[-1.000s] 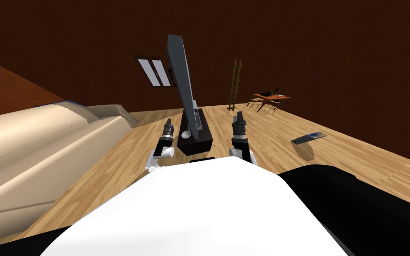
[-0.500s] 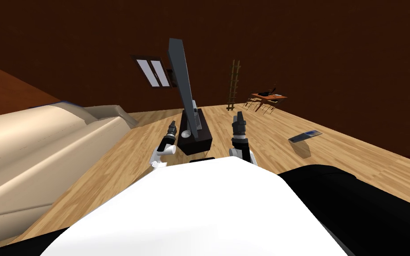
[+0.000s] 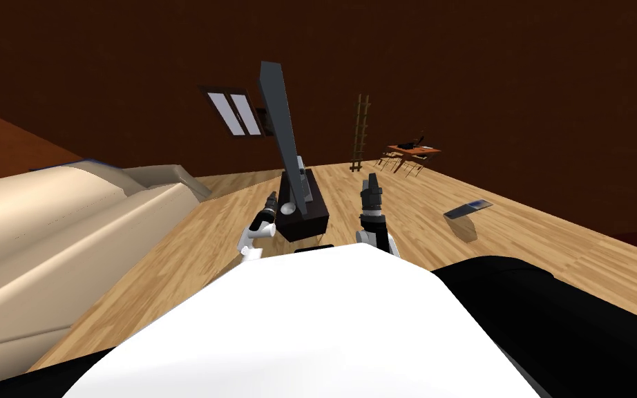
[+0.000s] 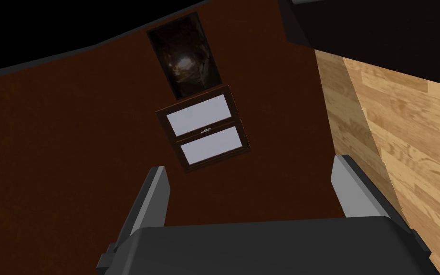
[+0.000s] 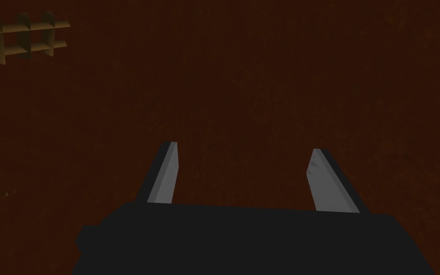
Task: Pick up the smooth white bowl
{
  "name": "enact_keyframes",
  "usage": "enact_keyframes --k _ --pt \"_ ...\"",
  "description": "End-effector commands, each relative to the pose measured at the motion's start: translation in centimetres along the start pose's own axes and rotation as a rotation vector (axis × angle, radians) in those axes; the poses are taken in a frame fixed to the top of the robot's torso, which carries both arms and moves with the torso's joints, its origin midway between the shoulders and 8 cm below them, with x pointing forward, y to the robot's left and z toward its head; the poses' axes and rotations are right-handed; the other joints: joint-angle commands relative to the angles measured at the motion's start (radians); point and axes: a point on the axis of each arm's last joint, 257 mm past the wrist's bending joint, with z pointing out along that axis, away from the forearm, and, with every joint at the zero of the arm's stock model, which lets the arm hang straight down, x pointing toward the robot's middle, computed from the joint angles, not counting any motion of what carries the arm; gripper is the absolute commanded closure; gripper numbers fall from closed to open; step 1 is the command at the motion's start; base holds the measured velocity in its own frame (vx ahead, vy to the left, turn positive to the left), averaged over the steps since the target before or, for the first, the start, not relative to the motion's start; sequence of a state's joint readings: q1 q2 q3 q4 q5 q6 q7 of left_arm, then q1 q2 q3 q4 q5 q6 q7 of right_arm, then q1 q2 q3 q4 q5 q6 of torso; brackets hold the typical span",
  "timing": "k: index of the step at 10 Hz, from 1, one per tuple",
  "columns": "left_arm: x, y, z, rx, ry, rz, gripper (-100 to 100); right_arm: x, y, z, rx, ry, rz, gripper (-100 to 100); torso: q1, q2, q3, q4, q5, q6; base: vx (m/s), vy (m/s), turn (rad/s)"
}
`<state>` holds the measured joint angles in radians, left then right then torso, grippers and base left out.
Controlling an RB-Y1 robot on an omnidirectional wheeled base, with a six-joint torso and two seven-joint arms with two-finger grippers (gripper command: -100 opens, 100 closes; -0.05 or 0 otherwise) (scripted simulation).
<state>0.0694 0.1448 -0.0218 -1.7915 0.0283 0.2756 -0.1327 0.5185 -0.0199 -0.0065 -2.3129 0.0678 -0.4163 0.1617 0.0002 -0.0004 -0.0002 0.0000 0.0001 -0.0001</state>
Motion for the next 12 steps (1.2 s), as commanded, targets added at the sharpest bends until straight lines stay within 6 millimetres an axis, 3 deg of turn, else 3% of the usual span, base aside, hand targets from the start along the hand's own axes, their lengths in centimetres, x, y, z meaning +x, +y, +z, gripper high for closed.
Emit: enact_keyframes --k 1,3,4,5,6,7,8,10,11,12 --pt "0.1 2.8 0.5 -0.081 0.011 -0.006 -100 0.0 0.0 0.0 0.0 0.0 0.0 0 0.0 0.0 0.0 0.0 0.0 0.0 0.01 0.005 -0.092" --pt "0.3 6.1 0.8 -0.18 0.02 -0.015 -100 0.0 0.0 0.0 0.0 0.0 0.0 0 0.0 -0.001 -0.001 0.0 0.0 0.0 0.026 0.009 -0.103" --pt "0.4 6.4 0.7 -0.195 0.022 -0.015 -100 0.0 0.0 0.0 0.0 0.0 0.0 0 0.0 -0.002 -0.001 0.0 0.0 0.0 0.02 0.006 -0.022" --pt "0.4 8.2 0.7 -0.252 0.026 -0.02 -100 0.0 0.0 0.0 0.0 0.0 0.0 0 0.0 -0.001 -0.001 0.0 0.0 0.0 0.021 0.001 -0.068" --pt "0.4 8.2 0.7 -0.252 0.026 -0.02 -100 0.0 0.0 0.0 0.0 0.0 0.0 0 0.0 -0.001 -0.001 0.0 0.0 0.0 0.016 0.001 -0.041" --pt "0.5 10.0 0.5 -0.306 0.028 -0.026 -100 0.0 0.0 0.0 0.0 0.0 0.0 0 0.0 -0.001 -0.001 0.0 0.0 0.0 0.02 0.002 -0.066" --pt "0.5 10.0 0.5 -0.308 0.028 -0.026 -100 0.0 0.0 0.0 0.0 0.0 0.0 0 0.0 -0.001 -0.001 0.0 0.0 0.0 0.017 0.005 -0.04" --pt "0.5 13.3 0.0 -0.41 0.03 -0.04 -100 0.0 0.0 0.0 0.0 0.0 0.0 0 0.0 -0.001 -0.001 0.0 0.0 0.0 0.029 0.004 -0.099" --pt "0.5 13.5 -0.1 -0.421 0.031 -0.04 -100 0.0 0.0 0.0 0.0 0.0 0.0 0 0.0 -0.002 -0.001 0.0 0.0 0.0 0.033 0.008 -0.042" --pt "0.5 15.2 -0.6 -0.474 0.031 -0.046 -100 0.0 0.0 0.0 0.0 0.0 0.0 0 0.0 -0.002 -0.001 0.0 0.0 -0.001 0.032 0.005 -0.062"
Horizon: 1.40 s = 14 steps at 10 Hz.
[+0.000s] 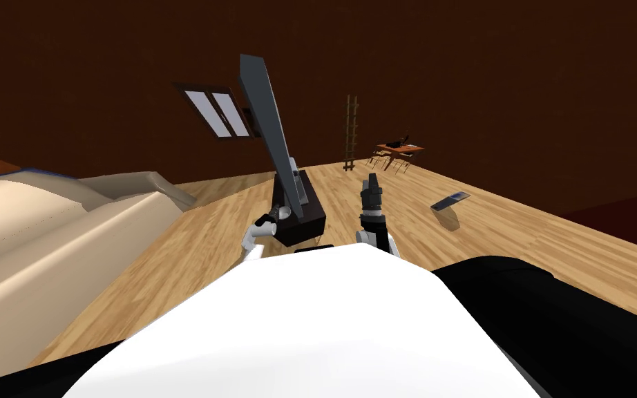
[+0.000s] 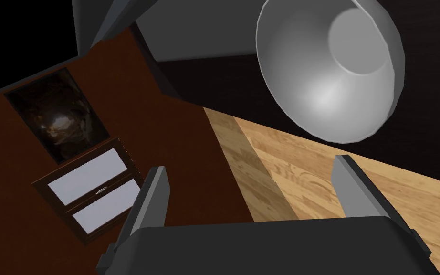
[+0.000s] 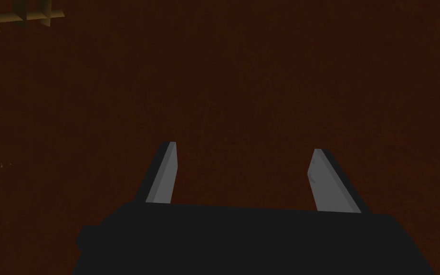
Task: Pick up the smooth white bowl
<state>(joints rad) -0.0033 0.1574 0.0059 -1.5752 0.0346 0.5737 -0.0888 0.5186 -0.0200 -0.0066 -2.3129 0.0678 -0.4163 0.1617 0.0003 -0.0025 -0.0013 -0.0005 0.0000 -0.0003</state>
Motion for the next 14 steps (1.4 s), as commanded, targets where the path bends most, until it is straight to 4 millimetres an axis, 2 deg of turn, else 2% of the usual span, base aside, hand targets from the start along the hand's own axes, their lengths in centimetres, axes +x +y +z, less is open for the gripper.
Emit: enact_keyframes --k 1,6,7,12,13,14 --pt "-0.1 0.9 0.1 -0.033 0.001 -0.004 -100 0.0 0.0 0.0 0.0 0.0 0.0 0 0.0 0.0 0.0 0.0 0.0 0.0 0.024 0.005 -0.034" --pt "-0.7 8.6 0.3 -0.271 -0.004 -0.034 -100 0.0 0.0 0.0 0.0 0.0 0.0 0 0.001 -0.002 -0.001 0.0 0.0 0.0 0.049 0.012 -0.095" --pt "-0.7 8.7 0.3 -0.275 -0.004 -0.034 -100 0.0 0.0 0.0 0.0 0.0 0.0 0 0.001 -0.002 -0.001 0.0 0.0 0.0 0.045 0.013 -0.031" --pt "-1.1 14.7 -0.7 -0.445 -0.007 -0.049 -100 0.0 0.0 0.0 0.0 0.0 0.0 0 0.001 -0.002 -0.001 0.0 0.0 0.0 0.059 0.015 -0.055" --pt "-0.9 16.9 -1.3 -0.495 -0.005 -0.052 -100 0.0 0.0 0.0 0.0 0.0 0.0 0 0.001 -0.002 -0.001 -0.001 0.0 0.0 0.046 0.011 -0.023" --pt "-1.1 15.7 -0.9 -0.465 -0.006 -0.05 -100 0.0 0.0 0.0 0.0 0.0 0.0 0 0.0 -0.001 -0.001 0.0 0.0 -0.001 0.0 0.0 0.0"
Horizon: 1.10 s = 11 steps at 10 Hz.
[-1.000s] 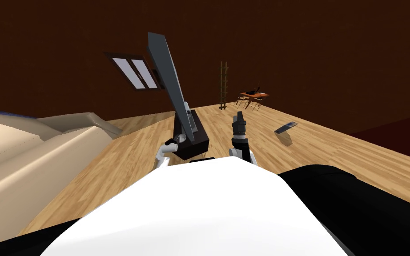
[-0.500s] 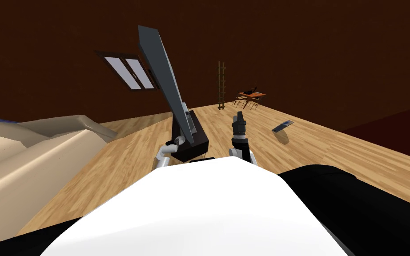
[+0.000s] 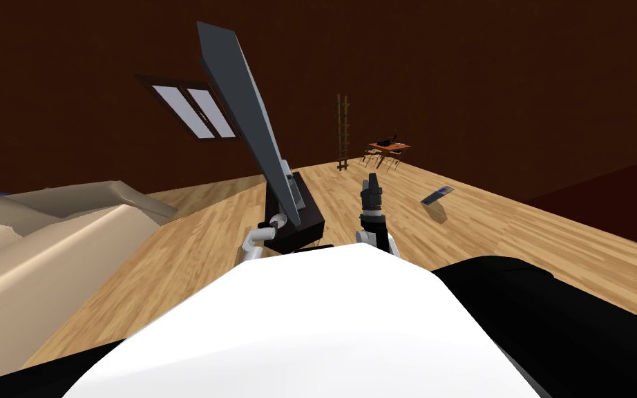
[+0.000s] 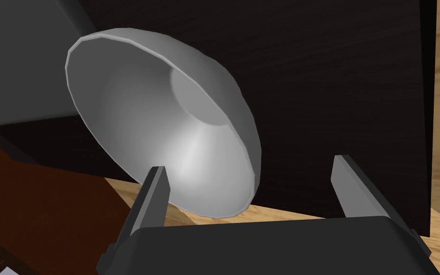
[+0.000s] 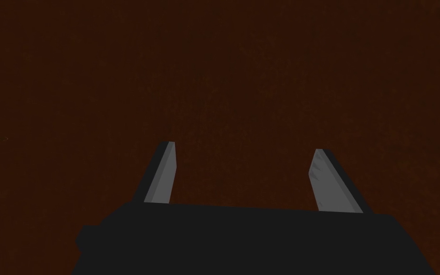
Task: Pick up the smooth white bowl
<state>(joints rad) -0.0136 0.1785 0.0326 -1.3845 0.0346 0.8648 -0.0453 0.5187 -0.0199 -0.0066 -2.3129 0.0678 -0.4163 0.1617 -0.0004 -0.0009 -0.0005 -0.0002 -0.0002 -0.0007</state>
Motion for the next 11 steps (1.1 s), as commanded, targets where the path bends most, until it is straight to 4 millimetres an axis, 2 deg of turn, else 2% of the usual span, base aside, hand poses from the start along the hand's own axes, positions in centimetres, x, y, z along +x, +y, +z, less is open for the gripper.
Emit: enact_keyframes --k 1,2,7,8,11 --pt "0.0 0.0 0.0 0.0 0.0 0.0 0 0.0 0.0 0.0 0.0 0.0 0.0 0 0.0 0.0 0.0 0.0 0.0 0.0 0.0 0.0 0.0" --pt "0.1 0.4 0.5 0.001 0.0 -0.001 -100 0.0 0.0 0.0 0.0 0.0 0.0 0 0.0 0.001 0.0 0.0 0.0 0.0 0.0 0.0 0.0" --pt "0.2 1.2 1.3 -0.001 0.0 -0.002 -100 0.0 0.0 0.0 0.0 0.0 0.0 0 0.0 0.001 0.0 0.0 0.0 0.0 0.002 -0.002 0.007" --pt "0.2 1.2 1.4 0.001 -0.001 -0.002 100 0.0 0.0 0.0 0.0 0.0 0.0 0 0.0 0.001 0.001 0.0 0.0 0.0 0.0 0.0 0.0" --pt "0.2 0.7 1.3 0.01 -0.001 -0.002 100 0.0 0.0 0.0 0.0 0.0 0.0 0 0.001 0.002 0.0 -0.002 0.001 -0.001 0.0 0.0 0.0"
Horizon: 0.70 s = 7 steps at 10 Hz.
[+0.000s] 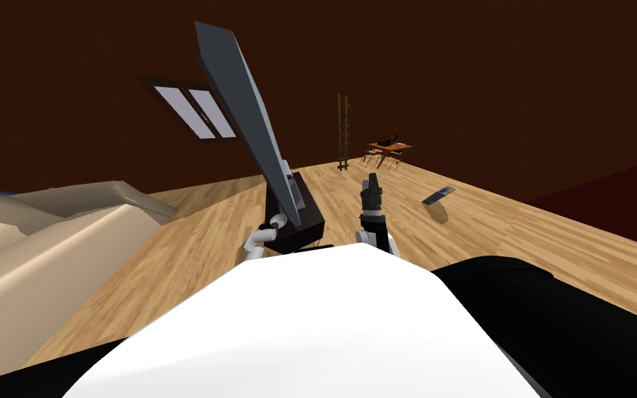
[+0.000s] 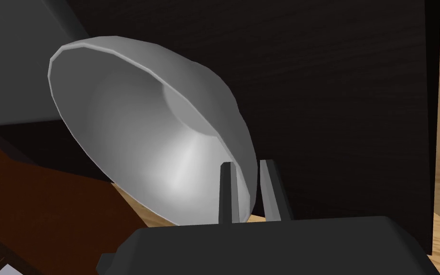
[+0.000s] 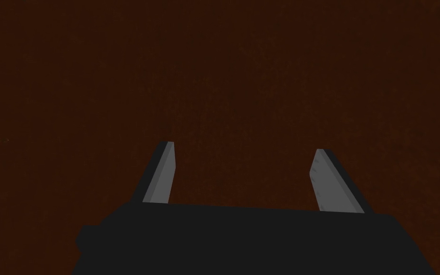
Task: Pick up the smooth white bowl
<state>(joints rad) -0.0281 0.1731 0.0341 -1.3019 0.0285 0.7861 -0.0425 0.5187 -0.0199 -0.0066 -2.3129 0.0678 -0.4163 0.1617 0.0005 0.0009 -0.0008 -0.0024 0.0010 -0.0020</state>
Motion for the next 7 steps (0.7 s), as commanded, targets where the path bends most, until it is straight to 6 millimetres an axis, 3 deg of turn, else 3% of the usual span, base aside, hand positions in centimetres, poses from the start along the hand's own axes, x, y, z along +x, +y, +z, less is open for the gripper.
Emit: enact_keyframes --k 1,2,3,6,7 --pt "0.0 0.0 0.0 0.0 0.0 0.0 100 0.0 0.0 0.0 0.0 0.0 0.0 0 0.0 0.0 0.0 0.0 0.0 0.0 0.0 0.0 0.0" --pt "0.0 0.0 0.0 0.0 0.0 0.0 0 0.0 0.0 0.0 0.0 0.0 0.0 0 0.0 0.0 0.0 0.0 0.0 0.0 0.0 0.0 0.0" --pt "-0.1 -0.1 -0.5 -0.009 0.0 0.001 100 0.0 0.0 0.0 0.0 0.0 0.0 0 0.0 0.0 0.0 0.0 0.0 0.0 0.001 0.005 -0.017" --pt "-0.1 -0.5 -0.9 -0.007 0.001 0.001 100 0.0 0.0 0.0 0.0 0.0 0.0 0 0.0 0.001 0.001 0.0 0.0 0.0 -0.003 0.003 -0.009" --pt "-0.1 -0.5 -0.9 -0.008 0.001 0.002 0 0.0 0.0 0.0 0.0 0.0 0.0 0 0.0 0.001 0.0 0.0 0.0 0.0 0.0 0.0 0.0"
